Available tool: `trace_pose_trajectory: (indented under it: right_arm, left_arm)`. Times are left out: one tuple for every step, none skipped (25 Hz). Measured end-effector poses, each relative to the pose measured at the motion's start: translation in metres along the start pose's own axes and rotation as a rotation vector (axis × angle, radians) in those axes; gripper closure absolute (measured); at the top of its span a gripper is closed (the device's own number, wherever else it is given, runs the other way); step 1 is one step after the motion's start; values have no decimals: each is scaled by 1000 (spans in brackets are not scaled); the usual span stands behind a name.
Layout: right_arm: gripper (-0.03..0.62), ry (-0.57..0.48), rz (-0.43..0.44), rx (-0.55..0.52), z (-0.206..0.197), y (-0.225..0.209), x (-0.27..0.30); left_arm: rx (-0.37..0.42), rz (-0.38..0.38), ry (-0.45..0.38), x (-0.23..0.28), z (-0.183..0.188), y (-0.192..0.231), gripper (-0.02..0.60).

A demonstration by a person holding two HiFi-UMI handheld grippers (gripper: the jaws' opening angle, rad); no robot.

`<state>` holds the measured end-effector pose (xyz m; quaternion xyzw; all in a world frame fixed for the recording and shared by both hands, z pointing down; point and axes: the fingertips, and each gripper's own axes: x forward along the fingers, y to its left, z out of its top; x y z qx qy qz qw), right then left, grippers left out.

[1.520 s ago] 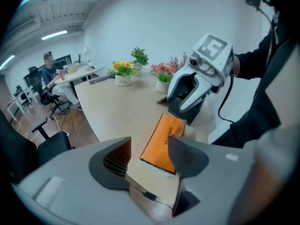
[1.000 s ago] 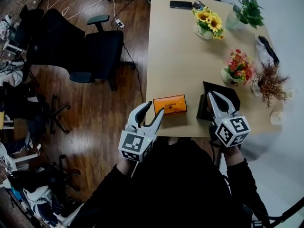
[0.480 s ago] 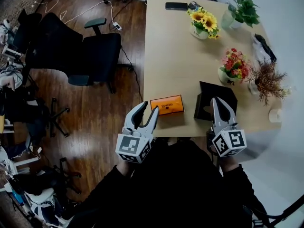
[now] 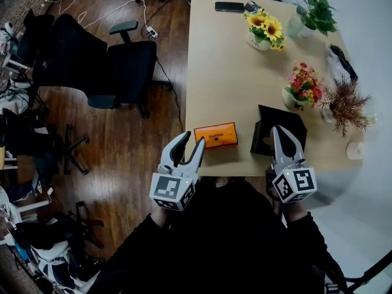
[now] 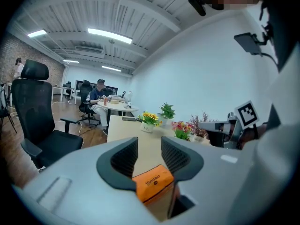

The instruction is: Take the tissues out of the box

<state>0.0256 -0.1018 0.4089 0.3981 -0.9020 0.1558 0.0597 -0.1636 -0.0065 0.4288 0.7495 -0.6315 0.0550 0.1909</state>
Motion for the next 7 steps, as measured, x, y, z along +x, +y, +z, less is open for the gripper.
trace_pose_trajectory:
  right_arm:
    - [594, 0, 2, 0, 0, 0, 1]
    - [594, 0, 3, -1, 0, 1, 1]
    - [594, 0, 3, -2, 0, 1, 2]
    - [594, 0, 2, -2, 0, 0, 2]
    - [594, 0, 2, -3, 0, 0, 2]
    - [594, 1, 1, -3, 0, 0, 2]
    - [594, 1, 1, -3, 0, 0, 3]
  left_arm:
    - [-1, 1, 1, 0, 0, 0, 443]
    - [-2, 2, 2, 0, 0, 1, 443]
    - [-4, 3, 3, 1, -1, 1, 444]
    - [-5, 4, 4, 1, -1, 1, 444]
    - [-6, 4, 4, 2, 0, 2, 444]
    - [-6, 4, 4, 2, 0, 2, 445]
    - [-6, 4, 5, 2, 0, 2, 445]
